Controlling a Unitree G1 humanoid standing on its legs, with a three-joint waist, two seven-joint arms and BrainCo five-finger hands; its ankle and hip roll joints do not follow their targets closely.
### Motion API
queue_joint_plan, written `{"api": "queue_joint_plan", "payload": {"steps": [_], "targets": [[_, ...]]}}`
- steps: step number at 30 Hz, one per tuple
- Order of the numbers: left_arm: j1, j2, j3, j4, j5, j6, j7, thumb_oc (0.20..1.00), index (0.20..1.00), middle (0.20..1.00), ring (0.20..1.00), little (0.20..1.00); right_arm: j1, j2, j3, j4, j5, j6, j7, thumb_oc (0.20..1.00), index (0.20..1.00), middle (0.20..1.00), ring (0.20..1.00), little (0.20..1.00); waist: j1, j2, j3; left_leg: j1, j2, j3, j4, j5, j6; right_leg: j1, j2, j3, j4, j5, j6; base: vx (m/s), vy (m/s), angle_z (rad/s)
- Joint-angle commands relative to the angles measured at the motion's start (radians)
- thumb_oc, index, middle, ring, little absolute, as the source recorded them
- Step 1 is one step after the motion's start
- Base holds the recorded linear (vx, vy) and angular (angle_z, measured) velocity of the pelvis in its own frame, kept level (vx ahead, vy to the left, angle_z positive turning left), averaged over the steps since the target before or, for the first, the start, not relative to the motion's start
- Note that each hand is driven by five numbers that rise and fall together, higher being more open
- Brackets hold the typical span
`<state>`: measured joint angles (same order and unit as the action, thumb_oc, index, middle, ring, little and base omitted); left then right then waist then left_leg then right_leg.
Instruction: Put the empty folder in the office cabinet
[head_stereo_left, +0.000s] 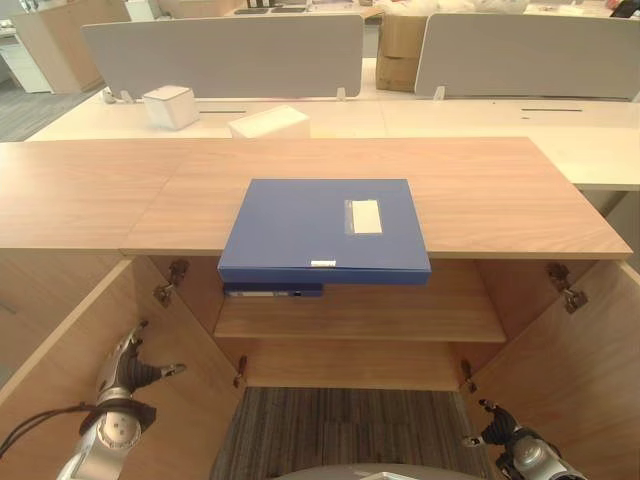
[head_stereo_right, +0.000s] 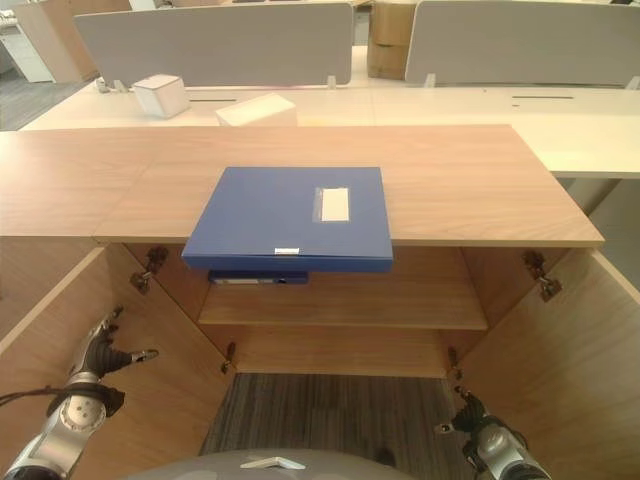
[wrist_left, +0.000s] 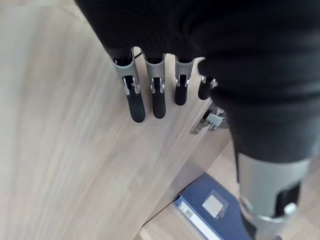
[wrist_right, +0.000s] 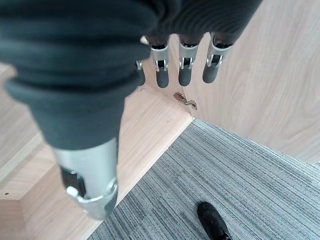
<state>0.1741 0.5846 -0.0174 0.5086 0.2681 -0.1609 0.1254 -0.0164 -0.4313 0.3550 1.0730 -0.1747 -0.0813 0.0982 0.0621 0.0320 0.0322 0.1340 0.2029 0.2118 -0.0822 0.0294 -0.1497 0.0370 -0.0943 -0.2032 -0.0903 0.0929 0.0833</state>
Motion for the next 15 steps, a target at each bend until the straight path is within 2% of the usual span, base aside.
{"api": "queue_joint_plan", "payload": {"steps": [1,6,10,15], "targets": [[-0.067,0.118,-0.002,-0.027,0.058,-0.054,0.055,1.0,1.0,1.0,1.0,1.0,-0.071,0.011,0.036,0.048,0.024,-0.018,-0.026,1.0,1.0,1.0,1.0,1.0,-0.023,-0.047,-0.019,-0.051,0.045,-0.014,-0.005,0.037,-0.018,0.063,-0.123,0.021,0.013,-0.04,0.098,0.03,0.002,-0.04],[-0.049,0.152,0.011,-0.175,0.069,-0.072,0.024,1.0,1.0,1.0,1.0,1.0,-0.052,0.012,0.034,0.03,0.02,-0.019,-0.027,1.0,1.0,1.0,1.0,1.0,-0.036,-0.043,-0.021,-0.044,0.045,-0.008,-0.005,0.031,-0.018,0.063,-0.12,0.034,0.011,-0.042,0.1,0.01,0.003,-0.06],[-0.068,0.168,-0.006,-0.211,0.076,-0.081,0.012,1.0,1.0,1.0,1.0,1.0,-0.05,0.011,0.037,0.026,0.018,-0.018,-0.023,1.0,1.0,1.0,1.0,1.0,-0.045,-0.041,-0.024,-0.038,0.045,-0.003,-0.005,0.028,-0.018,0.063,-0.119,0.04,0.011,-0.041,0.1,0.01,0.004,-0.11],[-0.058,0.191,0.004,-0.312,0.148,-0.083,0.024,1.0,1.0,1.0,1.0,1.0,-0.037,0.019,0.034,0.017,0.008,-0.017,-0.025,1.0,1.0,1.0,1.0,1.0,-0.051,-0.037,-0.024,-0.029,0.043,0.001,-0.005,0.021,-0.017,0.063,-0.117,0.049,0.012,-0.042,0.1,0.01,0.003,-0.02]]}}
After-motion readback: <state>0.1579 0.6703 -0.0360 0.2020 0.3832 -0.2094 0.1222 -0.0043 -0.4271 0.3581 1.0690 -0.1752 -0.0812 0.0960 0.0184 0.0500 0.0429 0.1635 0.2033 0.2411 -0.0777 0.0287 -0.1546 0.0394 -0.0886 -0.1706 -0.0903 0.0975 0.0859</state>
